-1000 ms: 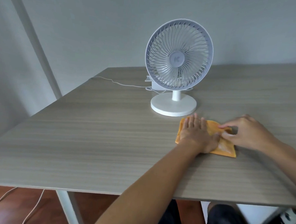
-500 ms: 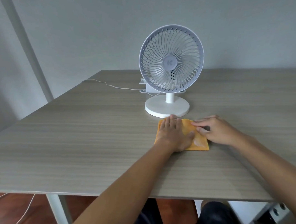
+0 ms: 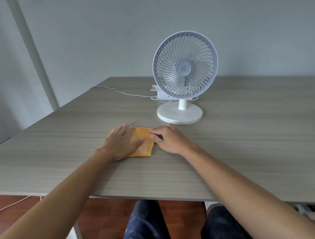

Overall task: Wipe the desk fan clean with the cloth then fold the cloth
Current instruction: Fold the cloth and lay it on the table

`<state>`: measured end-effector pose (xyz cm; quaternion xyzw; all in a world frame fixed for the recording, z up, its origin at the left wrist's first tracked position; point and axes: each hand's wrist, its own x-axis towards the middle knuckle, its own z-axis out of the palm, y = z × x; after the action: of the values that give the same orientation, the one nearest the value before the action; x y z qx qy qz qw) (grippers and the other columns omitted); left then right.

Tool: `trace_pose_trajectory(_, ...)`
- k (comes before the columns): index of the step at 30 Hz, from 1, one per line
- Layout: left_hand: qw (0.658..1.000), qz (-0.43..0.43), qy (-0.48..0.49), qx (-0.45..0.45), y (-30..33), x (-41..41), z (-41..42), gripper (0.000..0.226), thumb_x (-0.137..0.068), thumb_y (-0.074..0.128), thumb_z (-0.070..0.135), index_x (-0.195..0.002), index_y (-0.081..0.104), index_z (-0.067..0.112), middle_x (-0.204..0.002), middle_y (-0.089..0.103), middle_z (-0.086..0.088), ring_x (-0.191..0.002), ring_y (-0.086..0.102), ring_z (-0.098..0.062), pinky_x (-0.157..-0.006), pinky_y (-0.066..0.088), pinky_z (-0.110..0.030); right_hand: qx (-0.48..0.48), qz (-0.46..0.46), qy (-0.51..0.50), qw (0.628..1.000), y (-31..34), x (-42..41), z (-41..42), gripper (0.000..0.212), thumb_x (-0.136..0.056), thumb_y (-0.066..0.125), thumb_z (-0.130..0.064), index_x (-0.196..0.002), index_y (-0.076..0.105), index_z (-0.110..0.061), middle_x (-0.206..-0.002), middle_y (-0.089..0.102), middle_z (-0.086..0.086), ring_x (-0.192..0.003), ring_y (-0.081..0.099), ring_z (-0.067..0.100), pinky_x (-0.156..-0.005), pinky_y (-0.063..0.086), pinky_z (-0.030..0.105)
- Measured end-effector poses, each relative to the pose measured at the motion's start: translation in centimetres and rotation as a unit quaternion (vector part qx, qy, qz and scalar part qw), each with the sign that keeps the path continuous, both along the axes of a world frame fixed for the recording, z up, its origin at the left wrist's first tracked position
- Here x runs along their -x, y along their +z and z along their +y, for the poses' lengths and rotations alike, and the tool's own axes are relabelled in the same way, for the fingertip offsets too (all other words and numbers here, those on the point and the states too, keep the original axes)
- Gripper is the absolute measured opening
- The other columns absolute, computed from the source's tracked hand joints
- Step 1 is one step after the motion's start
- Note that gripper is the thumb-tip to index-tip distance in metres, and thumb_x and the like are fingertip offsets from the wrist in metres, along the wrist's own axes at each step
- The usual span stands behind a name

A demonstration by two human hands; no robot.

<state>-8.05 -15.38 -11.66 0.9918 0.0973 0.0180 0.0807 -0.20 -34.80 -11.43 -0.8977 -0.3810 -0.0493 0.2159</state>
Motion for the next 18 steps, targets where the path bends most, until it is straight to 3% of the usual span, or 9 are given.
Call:
trace_pose_trajectory(5,0.999,0.021,0.018,-0.022,0.3,2.2,3.9,0.079,-0.095,0.028,0.064,-0.157,0.009,0.018,-0.166,0.003,-0.008,-0.154,0.003,-0.022,-0.123,0.001,-0.035,-0.013,-0.001,-0.007,1.0,-0.1,0.9,-0.4,0.039,-0.094,0.045,-0.036,-0.112,0.066,-0.009,-0.115,0.071,0.004,-0.114,0.059,0.028,-0.096,0.048,0.045)
trace_pose_trajectory(8,0.999,0.03,0.025,-0.028,0.3,3.2,6.1,0.08,-0.095,0.026,0.064,-0.157,0.006,0.017,-0.166,0.001,-0.009,-0.154,0.001,-0.022,-0.124,0.001,-0.035,-0.016,-0.003,-0.015,1.0,0.0,1.3,-1.2,0.038,-0.094,0.044,-0.038,-0.113,0.066,-0.013,-0.117,0.07,0.0,-0.118,0.057,0.03,-0.098,0.047,0.044)
trace_pose_trajectory(11,0.995,0.071,0.032,-0.054,0.7,3.9,8.2,0.105,-0.078,0.005,0.087,-0.157,0.006,0.019,-0.166,-0.001,-0.009,-0.154,-0.001,-0.022,-0.124,0.003,-0.039,-0.017,0.001,-0.021,1.0,0.3,1.5,-2.1,0.037,-0.096,0.045,-0.038,-0.118,0.066,-0.017,-0.122,0.068,-0.003,-0.121,0.055,0.027,-0.1,0.046,0.043)
trace_pose_trajectory(13,0.995,0.069,0.049,-0.052,0.6,4.0,8.5,0.095,-0.086,0.013,0.079,-0.157,0.003,0.017,-0.166,-0.001,-0.01,-0.154,-0.001,-0.024,-0.124,0.004,-0.04,-0.022,0.003,-0.038,0.999,0.4,1.5,-2.9,0.037,-0.097,0.047,-0.038,-0.123,0.065,-0.018,-0.128,0.066,-0.003,-0.126,0.052,0.025,-0.103,0.044,0.041)
trace_pose_trajectory(15,0.996,0.056,0.061,-0.04,0.6,3.6,8.7,0.083,-0.094,0.022,0.067,-0.157,0.005,0.016,-0.166,0.001,-0.012,-0.153,0.002,-0.026,-0.124,0.005,-0.042,-0.019,0.006,-0.059,0.998,0.4,1.2,-3.9,0.039,-0.096,0.046,-0.04,-0.118,0.065,-0.015,-0.122,0.069,-0.001,-0.12,0.055,0.026,-0.099,0.047,0.042)
trace_pose_trajectory(18,0.996,0.027,0.057,-0.057,1.0,3.3,7.4,0.094,-0.085,0.01,0.079,-0.156,0.014,0.017,-0.164,0.008,-0.018,-0.152,0.008,-0.032,-0.122,0.01,-0.05,-0.022,0.015,-0.09,0.996,0.4,0.9,-5.6,0.044,-0.092,0.041,-0.048,-0.112,0.065,-0.016,-0.114,0.07,0.001,-0.111,0.058,0.027,-0.092,0.051,0.044)
